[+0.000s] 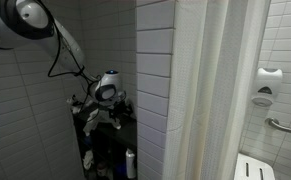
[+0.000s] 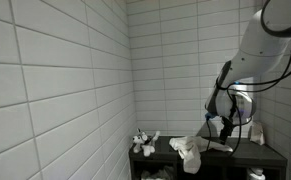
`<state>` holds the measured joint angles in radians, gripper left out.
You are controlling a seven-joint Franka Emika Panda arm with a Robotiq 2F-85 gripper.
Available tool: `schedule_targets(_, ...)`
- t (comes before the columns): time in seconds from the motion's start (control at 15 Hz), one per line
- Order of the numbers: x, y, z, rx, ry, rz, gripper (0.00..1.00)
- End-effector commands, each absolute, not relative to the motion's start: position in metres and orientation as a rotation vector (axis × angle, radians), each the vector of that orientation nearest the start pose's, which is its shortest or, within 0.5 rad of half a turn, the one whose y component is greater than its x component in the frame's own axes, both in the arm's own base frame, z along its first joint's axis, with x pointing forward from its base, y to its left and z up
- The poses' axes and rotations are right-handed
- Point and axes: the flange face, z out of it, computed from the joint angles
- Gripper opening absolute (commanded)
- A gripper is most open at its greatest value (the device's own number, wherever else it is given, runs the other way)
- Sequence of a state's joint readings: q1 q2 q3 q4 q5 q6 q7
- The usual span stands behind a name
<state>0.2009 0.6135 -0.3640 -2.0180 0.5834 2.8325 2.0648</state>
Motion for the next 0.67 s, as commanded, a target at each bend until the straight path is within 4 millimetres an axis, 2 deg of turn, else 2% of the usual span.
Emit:
schedule_targets(0.0,0.622,-0.137,0.192,-0.649,2.857,-0.091,1.0)
schedule_targets(0.27,0.63,-0.142,0.194,-0.639,2.883,-0.068,1.0)
schedule_targets(0.6,0.626,-0.126,0.182,-0.671,2.883,-0.132,1.0)
